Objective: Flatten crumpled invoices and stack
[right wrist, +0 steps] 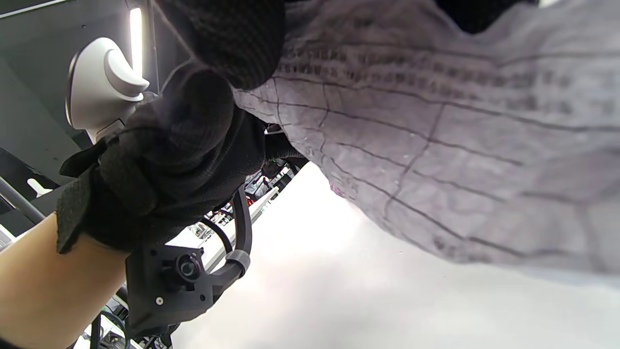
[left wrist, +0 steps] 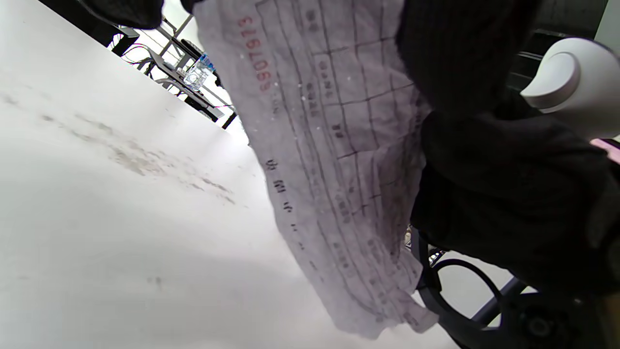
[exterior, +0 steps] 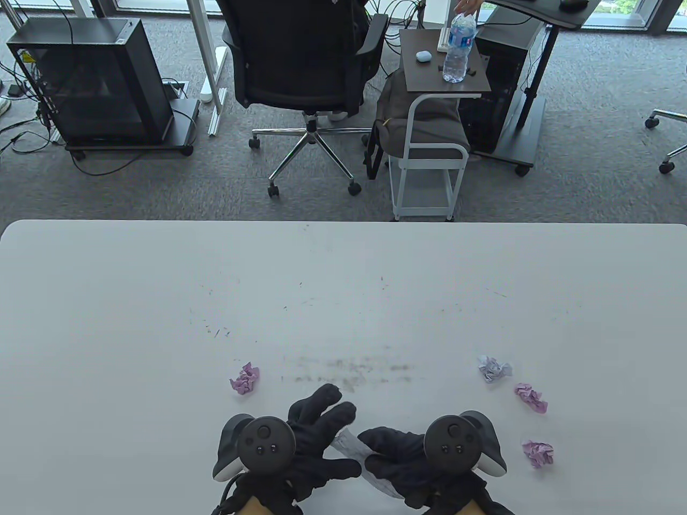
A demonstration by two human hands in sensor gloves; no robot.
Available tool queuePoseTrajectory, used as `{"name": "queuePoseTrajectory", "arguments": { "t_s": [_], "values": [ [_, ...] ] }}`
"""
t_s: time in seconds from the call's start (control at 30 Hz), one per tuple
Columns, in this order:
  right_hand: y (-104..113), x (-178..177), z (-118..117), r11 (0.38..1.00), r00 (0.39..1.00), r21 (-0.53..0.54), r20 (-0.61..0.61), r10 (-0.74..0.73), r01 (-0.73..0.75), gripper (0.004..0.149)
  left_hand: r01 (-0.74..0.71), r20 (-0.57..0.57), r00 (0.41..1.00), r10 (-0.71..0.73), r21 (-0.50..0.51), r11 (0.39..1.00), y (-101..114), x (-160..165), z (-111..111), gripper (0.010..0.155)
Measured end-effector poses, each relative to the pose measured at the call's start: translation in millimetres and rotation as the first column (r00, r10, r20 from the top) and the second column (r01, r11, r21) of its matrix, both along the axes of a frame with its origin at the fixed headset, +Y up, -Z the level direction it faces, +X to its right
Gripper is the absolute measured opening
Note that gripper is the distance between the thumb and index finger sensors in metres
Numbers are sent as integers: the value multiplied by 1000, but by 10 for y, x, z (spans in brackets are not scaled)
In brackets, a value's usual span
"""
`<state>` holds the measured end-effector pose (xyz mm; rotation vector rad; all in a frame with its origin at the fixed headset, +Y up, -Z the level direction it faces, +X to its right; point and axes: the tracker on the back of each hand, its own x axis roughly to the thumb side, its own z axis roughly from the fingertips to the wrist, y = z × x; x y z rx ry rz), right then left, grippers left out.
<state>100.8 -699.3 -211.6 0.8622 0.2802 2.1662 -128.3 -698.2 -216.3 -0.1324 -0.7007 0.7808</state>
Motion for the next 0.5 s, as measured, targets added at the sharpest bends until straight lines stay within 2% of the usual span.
{"name": "queuePoseTrajectory", "arguments": {
  "t_s": [0.07,0.23,0.33,0.43,0.5],
  "values": [
    [-14,9,-8,1000,1000,1,10,10,-10,42,-74,-25,997,74,6,997,16,-4,14,44],
    [-60,95,-53,997,995,-53,89,-51,56,52,-103,-121,987,106,32,994,-13,-49,-1,41],
    [-167,119,-88,985,994,-165,103,-40,57,61,-153,-181,971,154,20,988,-54,-111,-27,41],
    [-205,151,-115,986,989,-165,145,-7,31,54,-156,-227,961,157,26,987,-80,-174,-45,42],
    [-210,212,-142,981,978,-175,207,-41,78,45,-164,-255,954,160,7,986,-116,-211,-65,42]
  ]
}}
